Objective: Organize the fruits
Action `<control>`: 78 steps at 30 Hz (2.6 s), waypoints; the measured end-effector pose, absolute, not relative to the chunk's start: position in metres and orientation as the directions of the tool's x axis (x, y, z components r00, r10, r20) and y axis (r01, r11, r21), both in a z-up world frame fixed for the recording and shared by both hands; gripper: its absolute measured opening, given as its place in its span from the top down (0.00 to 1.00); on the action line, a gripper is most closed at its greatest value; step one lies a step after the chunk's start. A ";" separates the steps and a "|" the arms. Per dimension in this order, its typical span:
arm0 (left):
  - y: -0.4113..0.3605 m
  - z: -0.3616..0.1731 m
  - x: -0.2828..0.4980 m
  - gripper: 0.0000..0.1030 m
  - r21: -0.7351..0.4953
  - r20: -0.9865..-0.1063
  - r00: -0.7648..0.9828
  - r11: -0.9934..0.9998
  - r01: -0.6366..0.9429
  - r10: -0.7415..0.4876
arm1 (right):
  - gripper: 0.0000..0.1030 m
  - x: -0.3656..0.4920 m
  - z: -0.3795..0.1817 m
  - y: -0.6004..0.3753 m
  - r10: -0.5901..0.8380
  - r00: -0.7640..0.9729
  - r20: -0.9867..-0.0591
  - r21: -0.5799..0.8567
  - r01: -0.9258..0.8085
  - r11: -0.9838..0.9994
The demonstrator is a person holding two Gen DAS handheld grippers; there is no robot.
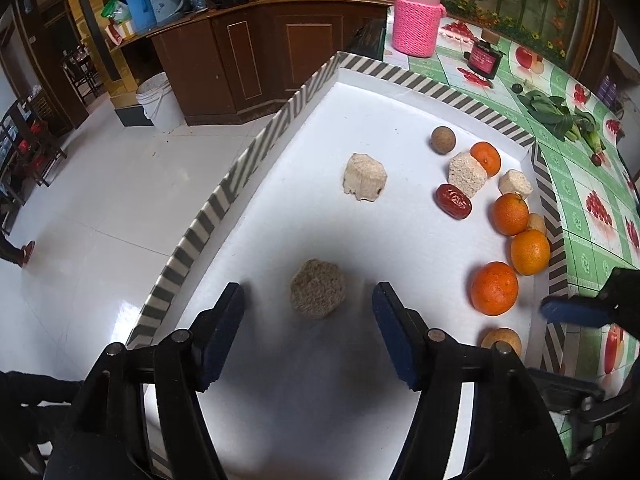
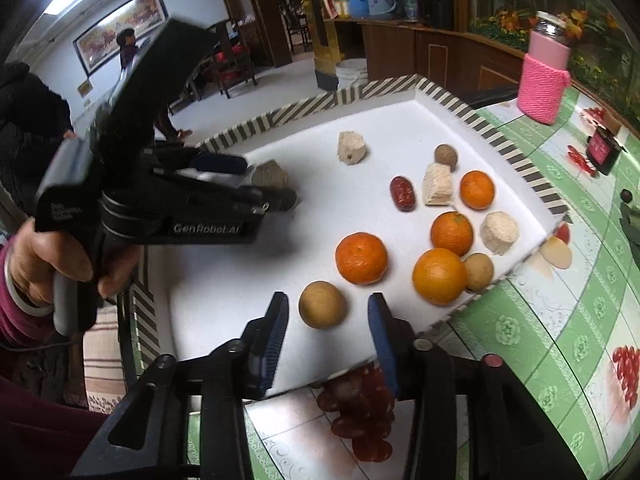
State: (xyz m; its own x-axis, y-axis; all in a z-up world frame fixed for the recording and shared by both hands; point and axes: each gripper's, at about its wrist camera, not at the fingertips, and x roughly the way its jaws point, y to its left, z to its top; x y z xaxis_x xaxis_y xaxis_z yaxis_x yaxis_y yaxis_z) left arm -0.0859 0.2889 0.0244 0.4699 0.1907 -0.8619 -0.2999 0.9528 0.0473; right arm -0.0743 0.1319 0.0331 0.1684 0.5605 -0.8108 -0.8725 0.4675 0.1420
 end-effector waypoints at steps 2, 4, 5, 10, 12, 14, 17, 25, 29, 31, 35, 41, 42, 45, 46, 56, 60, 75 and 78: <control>0.290 0.026 -0.090 0.36 0.045 -0.858 0.476 0.950 -0.310 0.196 | 0.53 -0.072 0.035 0.126 0.569 0.179 -0.802 0.153 -0.861 0.486; 0.290 0.027 -0.093 0.36 0.049 -0.852 0.481 0.948 -0.315 0.204 | 0.50 -0.070 0.038 0.121 0.586 0.182 -0.789 0.177 -0.847 0.501; 0.290 0.027 -0.095 0.36 0.049 -0.849 0.486 0.947 -0.319 0.208 | 0.46 -0.069 0.039 0.118 0.593 0.189 -0.783 0.183 -0.841 0.510; 0.282 0.037 -0.104 0.29 0.061 -0.812 0.530 0.939 -0.338 0.243 | 0.35 -0.065 0.050 0.109 0.605 0.263 -0.751 0.171 -0.808 0.564; 0.277 0.042 -0.107 0.22 0.062 -0.792 0.554 0.937 -0.344 0.256 | 0.28 -0.061 0.054 0.105 0.611 0.296 -0.734 0.178 -0.784 0.594; 0.271 0.046 -0.109 0.22 0.067 -0.775 0.573 0.936 -0.344 0.266 | 0.25 -0.056 0.056 0.101 0.617 0.324 -0.717 0.196 -0.756 0.625; 0.260 0.050 -0.113 0.21 0.090 -0.748 0.597 0.935 -0.343 0.291 | 0.22 -0.047 0.056 0.098 0.611 0.355 -0.708 0.210 -0.720 0.662; 0.244 0.060 -0.122 0.18 0.101 -0.681 0.652 0.925 -0.367 0.333 | 0.14 -0.040 0.054 0.098 0.576 0.413 -0.705 0.192 -0.672 0.715; 0.239 0.065 -0.124 0.18 0.083 -0.656 0.675 0.922 -0.379 0.337 | 0.14 -0.038 0.053 0.097 0.562 0.431 -0.706 0.184 -0.654 0.734; 0.238 0.067 -0.124 0.18 0.073 -0.647 0.683 0.919 -0.387 0.339 | 0.14 -0.039 0.053 0.096 0.555 0.441 -0.705 0.176 -0.650 0.739; 0.236 0.067 -0.125 0.18 0.069 -0.638 0.687 0.914 -0.401 0.349 | 0.13 -0.039 0.055 0.096 0.551 0.450 -0.703 0.168 -0.648 0.743; 0.233 0.066 -0.127 0.18 0.065 -0.632 0.687 0.908 -0.415 0.359 | 0.10 -0.038 0.058 0.092 0.536 0.472 -0.700 0.154 -0.632 0.759; 0.233 0.066 -0.127 0.18 0.067 -0.630 0.687 0.908 -0.415 0.361 | 0.10 -0.038 0.058 0.092 0.535 0.472 -0.701 0.156 -0.631 0.760; 0.233 0.067 -0.128 0.18 0.072 -0.624 0.689 0.905 -0.419 0.369 | 0.10 -0.037 0.059 0.092 0.529 0.475 -0.703 0.149 -0.630 0.762; 0.233 0.067 -0.128 0.18 0.074 -0.623 0.689 0.904 -0.421 0.371 | 0.10 -0.037 0.059 0.092 0.527 0.476 -0.704 0.145 -0.631 0.762; 0.233 0.067 -0.130 0.18 0.071 -0.622 0.686 0.900 -0.431 0.378 | 0.10 -0.033 0.059 0.089 0.510 0.485 -0.710 0.131 -0.621 0.773; 0.234 0.067 -0.129 0.18 0.073 -0.623 0.684 0.899 -0.431 0.379 | 0.10 -0.032 0.057 0.090 0.506 0.483 -0.715 0.128 -0.621 0.773; 0.235 0.065 -0.129 0.18 0.070 -0.624 0.682 0.897 -0.437 0.381 | 0.10 -0.032 0.055 0.095 0.503 0.473 -0.723 0.121 -0.631 0.767; 0.236 0.065 -0.129 0.18 0.071 -0.623 0.681 0.895 -0.440 0.385 | 0.10 -0.032 0.055 0.096 0.503 0.473 -0.723 0.119 -0.632 0.766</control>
State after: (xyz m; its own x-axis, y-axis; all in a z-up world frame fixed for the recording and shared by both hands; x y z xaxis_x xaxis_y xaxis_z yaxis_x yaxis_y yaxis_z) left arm -0.1295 0.2363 0.0650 0.6814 0.3846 -0.6227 -0.4401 0.8951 0.0712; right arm -0.0320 0.0962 0.0552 0.4733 0.5028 -0.7233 -0.6321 0.7658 0.1187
